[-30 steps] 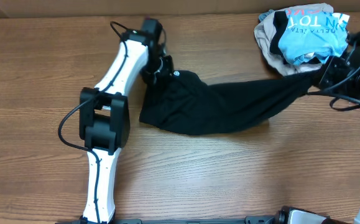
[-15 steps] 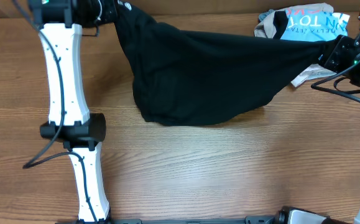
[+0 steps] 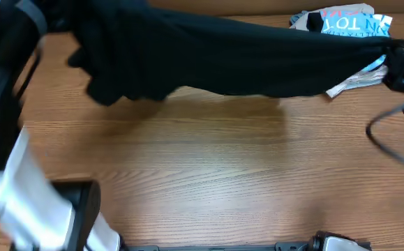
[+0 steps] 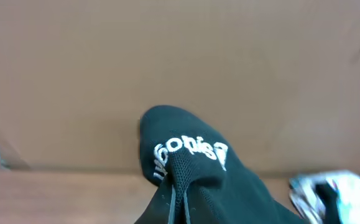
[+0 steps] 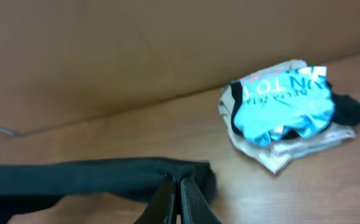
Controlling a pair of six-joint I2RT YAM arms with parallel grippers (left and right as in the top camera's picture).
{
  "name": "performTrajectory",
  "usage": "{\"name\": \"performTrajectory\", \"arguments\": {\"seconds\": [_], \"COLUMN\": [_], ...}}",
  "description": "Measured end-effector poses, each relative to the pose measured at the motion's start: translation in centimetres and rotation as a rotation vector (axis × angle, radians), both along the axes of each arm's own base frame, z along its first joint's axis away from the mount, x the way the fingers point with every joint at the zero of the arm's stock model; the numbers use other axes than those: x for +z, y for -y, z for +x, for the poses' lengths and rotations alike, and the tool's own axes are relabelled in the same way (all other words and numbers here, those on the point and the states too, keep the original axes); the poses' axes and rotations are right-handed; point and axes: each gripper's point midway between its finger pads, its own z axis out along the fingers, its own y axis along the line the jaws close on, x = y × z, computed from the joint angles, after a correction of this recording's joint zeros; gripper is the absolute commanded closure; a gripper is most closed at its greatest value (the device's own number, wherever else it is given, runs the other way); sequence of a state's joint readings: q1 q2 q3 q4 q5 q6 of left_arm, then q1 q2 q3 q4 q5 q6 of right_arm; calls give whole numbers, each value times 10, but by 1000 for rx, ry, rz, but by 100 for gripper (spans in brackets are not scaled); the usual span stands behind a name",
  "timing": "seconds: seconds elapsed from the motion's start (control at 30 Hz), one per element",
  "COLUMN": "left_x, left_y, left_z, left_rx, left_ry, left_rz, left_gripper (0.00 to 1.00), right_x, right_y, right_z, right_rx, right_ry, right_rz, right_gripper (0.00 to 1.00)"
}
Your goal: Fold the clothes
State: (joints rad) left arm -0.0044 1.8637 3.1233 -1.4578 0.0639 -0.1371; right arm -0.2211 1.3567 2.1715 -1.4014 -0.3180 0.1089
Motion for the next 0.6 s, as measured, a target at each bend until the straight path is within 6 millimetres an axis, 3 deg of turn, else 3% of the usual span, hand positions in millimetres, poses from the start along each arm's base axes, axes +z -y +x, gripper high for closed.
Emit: {"name": "performTrajectory", "arguments": {"seconds": [0.17, 0.33, 0.47, 0.6], "left_x": [58, 68, 55, 33], "left_y": [-19, -33, -45, -50], "left_z": [-102, -172, -189, -166], "left_rx": [103, 186, 252, 274], "left_ry": [203, 268, 225, 114], "left_rz": [51, 75, 87, 105], "left_gripper": [96, 96, 96, 96], "right_x": [41, 50, 46, 31], "right_y": [-15, -25, -25, -21], "right_z": [-65, -123, -134, -117], "right_rx": [2, -15, -26, -28], "right_ry": [118, 174, 164, 94], "right_rz": [-31, -52, -55, -42], "right_gripper": [96, 95, 95, 96]}}
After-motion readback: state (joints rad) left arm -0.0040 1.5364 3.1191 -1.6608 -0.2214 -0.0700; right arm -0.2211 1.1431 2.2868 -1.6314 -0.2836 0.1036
